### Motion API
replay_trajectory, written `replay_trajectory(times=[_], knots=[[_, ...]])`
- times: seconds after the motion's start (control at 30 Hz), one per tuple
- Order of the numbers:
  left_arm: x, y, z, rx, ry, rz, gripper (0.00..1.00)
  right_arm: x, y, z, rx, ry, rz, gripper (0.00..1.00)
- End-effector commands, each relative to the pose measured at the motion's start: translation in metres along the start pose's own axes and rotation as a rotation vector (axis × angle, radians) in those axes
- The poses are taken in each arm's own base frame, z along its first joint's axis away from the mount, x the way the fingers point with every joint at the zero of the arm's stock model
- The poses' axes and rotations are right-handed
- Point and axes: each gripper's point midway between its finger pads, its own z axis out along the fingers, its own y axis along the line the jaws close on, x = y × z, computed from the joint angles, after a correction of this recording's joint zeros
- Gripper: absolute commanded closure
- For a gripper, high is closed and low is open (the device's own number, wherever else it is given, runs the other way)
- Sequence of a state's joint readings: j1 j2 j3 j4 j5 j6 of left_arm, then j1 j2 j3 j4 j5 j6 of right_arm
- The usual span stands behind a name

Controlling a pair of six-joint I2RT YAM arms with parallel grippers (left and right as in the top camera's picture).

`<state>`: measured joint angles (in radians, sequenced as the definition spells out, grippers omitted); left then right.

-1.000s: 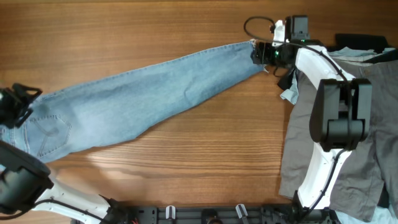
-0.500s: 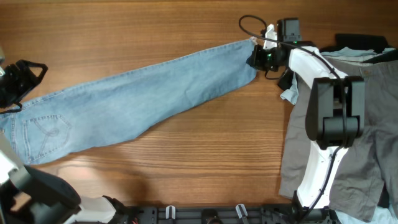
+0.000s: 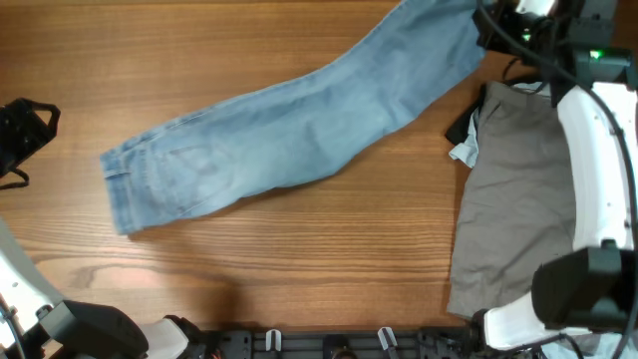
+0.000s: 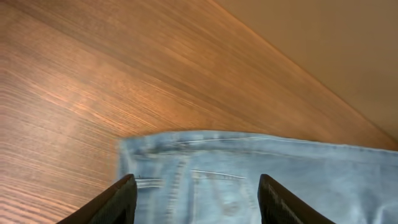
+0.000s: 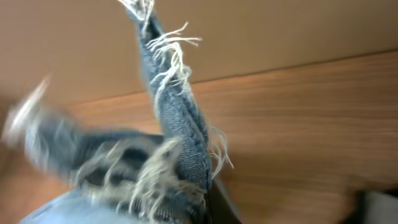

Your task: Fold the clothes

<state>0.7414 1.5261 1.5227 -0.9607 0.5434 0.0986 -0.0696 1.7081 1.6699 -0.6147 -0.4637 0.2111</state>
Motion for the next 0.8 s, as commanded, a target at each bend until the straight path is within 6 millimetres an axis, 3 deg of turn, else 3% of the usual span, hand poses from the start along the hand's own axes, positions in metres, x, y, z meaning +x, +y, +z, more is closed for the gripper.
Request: replay_trajectory(times=[0.0, 0.1, 0.17, 0.27, 0.33, 0.4, 0.43, 0.47, 0.5, 0.53, 0.6, 0.67, 0.77], knots=[[-0.004, 0.016, -0.007, -0.105, -0.024, -0.033, 0.35, 0.040, 0.093, 0.022, -0.211, 0.132, -0.022, 0.96], [-0.003, 0.041, -0.012, -0.233, -0.036, -0.160, 0.29, 0.090, 0.170, 0.042, -0.318, 0.252, -0.072, 0.96], [-0.003, 0.054, -0.019, -0.247, -0.058, -0.262, 0.24, 0.138, 0.231, 0.061, -0.375, 0.327, -0.124, 0.96], [-0.004, 0.064, -0.027, -0.235, -0.076, -0.310, 0.23, 0.183, 0.291, 0.081, -0.457, 0.341, -0.207, 0.96], [-0.005, 0.071, -0.032, -0.224, -0.089, -0.340, 0.25, 0.225, 0.343, 0.096, -0.568, 0.341, -0.280, 0.96], [-0.005, 0.073, -0.035, -0.216, -0.094, -0.368, 0.25, 0.262, 0.379, 0.114, -0.636, 0.315, -0.330, 0.96], [-0.004, 0.073, -0.034, -0.217, -0.093, -0.368, 0.25, 0.273, 0.388, 0.123, -0.649, 0.294, -0.343, 0.96], [-0.005, 0.073, -0.034, -0.217, -0.093, -0.367, 0.25, 0.297, 0.404, 0.139, -0.684, 0.266, -0.351, 0.95], [-0.004, 0.073, -0.034, -0.217, -0.092, -0.367, 0.25, 0.314, 0.411, 0.146, -0.706, 0.271, -0.351, 0.73], [-0.004, 0.074, -0.034, -0.224, -0.093, -0.367, 0.24, 0.336, 0.414, 0.153, -0.722, 0.300, -0.351, 0.46], [-0.004, 0.076, -0.034, -0.232, -0.091, -0.368, 0.23, 0.360, 0.411, 0.153, -0.729, 0.372, -0.364, 0.44], [-0.003, 0.077, -0.032, -0.232, -0.085, -0.372, 0.22, 0.360, 0.405, 0.150, -0.710, 0.391, -0.384, 0.37], [-0.001, 0.079, -0.029, -0.233, -0.075, -0.377, 0.20, 0.331, 0.388, 0.143, -0.659, 0.380, -0.409, 0.33]])
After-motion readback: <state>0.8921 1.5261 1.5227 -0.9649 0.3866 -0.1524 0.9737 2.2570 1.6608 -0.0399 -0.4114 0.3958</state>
